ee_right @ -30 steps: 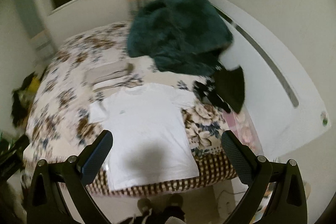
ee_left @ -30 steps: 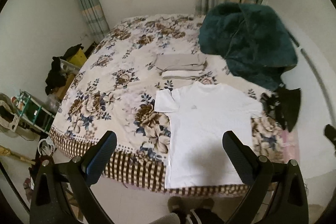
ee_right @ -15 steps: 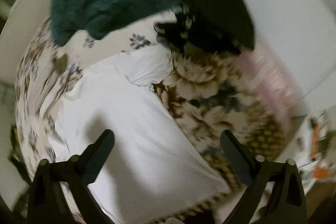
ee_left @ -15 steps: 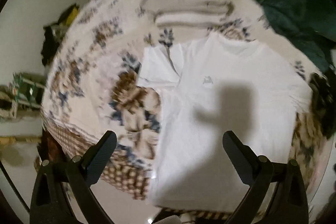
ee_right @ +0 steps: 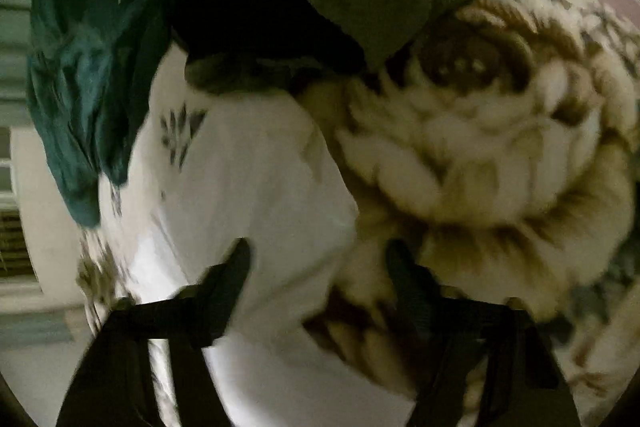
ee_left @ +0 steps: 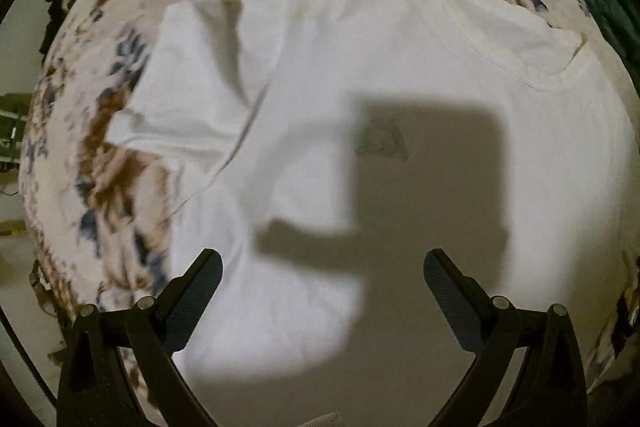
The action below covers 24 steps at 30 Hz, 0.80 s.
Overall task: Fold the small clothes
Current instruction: 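Lower both grippers onto the white T-shirt's sleeves and body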
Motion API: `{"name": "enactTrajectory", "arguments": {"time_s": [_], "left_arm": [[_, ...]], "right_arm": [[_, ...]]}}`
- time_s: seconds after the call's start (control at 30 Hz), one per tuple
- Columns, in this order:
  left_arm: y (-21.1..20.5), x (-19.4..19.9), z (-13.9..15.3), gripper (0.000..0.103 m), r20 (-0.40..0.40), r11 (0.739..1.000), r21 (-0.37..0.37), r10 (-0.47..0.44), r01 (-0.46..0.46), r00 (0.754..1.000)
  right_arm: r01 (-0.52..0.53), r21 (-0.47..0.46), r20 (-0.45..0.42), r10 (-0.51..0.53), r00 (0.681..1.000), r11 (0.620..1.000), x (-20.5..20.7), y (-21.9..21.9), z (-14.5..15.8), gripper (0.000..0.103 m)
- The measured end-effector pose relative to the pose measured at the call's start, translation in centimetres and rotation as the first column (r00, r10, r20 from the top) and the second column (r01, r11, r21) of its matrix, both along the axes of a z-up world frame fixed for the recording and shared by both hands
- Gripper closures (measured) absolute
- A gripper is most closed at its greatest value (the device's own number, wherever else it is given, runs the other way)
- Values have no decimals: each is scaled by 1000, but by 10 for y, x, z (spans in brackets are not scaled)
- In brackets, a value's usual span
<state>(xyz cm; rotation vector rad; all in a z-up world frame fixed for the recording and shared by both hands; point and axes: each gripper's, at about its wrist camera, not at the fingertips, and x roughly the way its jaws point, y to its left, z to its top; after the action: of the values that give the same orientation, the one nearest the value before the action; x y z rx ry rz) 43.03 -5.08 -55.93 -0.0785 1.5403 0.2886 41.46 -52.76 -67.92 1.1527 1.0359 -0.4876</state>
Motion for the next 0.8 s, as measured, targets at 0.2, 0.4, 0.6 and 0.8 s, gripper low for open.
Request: {"name": "enactTrajectory", "arguments": {"time_s": [0.2,0.4,0.6,0.8], "left_arm": [[11,-5,10,0,45,999,-37,-2,3,999],[49,-25,40,0,111,1000,12,14,-15,994],[97,-45,30,0,100,996,66,55,-62,993],[152,-58,18,0,75,985,-5,172,-172,982]], "right_arm": [[-93,-261,-10,94,996,961,29,30,28,95],[-585,-647,-237,600,764,488,88,191,78,95],[-837,-547,-560,752,349,-18,77,335,19,88],[-872,-444,-433,802,411,207,28,326,32,32]]}}
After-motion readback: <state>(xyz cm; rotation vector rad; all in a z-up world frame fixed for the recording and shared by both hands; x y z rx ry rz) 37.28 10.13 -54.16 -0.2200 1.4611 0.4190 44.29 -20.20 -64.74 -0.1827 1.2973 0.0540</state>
